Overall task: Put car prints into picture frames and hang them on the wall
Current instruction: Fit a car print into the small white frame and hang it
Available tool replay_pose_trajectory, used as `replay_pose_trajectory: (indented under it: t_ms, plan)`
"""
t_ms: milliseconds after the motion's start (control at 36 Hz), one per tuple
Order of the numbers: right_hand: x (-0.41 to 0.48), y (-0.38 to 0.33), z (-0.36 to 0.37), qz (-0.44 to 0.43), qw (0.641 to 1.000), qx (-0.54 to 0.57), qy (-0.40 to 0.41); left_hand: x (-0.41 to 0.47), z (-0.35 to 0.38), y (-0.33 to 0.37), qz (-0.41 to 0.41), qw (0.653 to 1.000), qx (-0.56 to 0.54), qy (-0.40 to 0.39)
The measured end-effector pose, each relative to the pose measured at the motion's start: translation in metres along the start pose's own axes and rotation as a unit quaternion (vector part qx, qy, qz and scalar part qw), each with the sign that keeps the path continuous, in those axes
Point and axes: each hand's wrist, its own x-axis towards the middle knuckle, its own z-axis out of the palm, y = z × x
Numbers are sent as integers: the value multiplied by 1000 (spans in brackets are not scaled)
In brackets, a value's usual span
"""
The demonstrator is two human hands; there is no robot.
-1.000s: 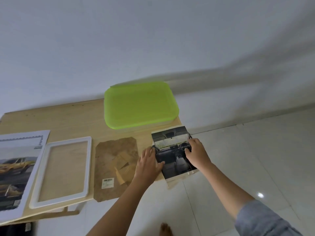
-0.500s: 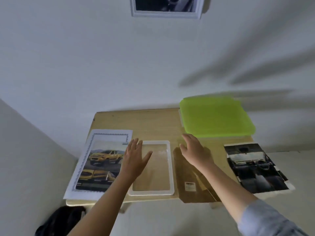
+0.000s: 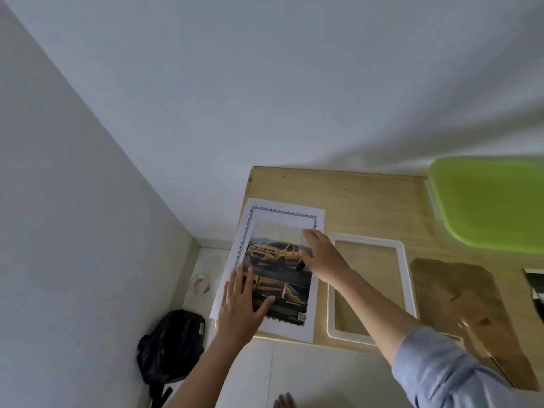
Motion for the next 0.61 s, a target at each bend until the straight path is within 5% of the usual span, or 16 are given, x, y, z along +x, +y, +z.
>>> replay_pose_trajectory:
  t_ms: [361, 611]
  plan:
    - [34, 10, 7, -1, 998, -44, 48, 2, 27, -16, 20, 998, 34, 38]
    - [33, 6, -11, 104, 965, 215, 103, 4, 30, -16, 11, 999, 19, 44]
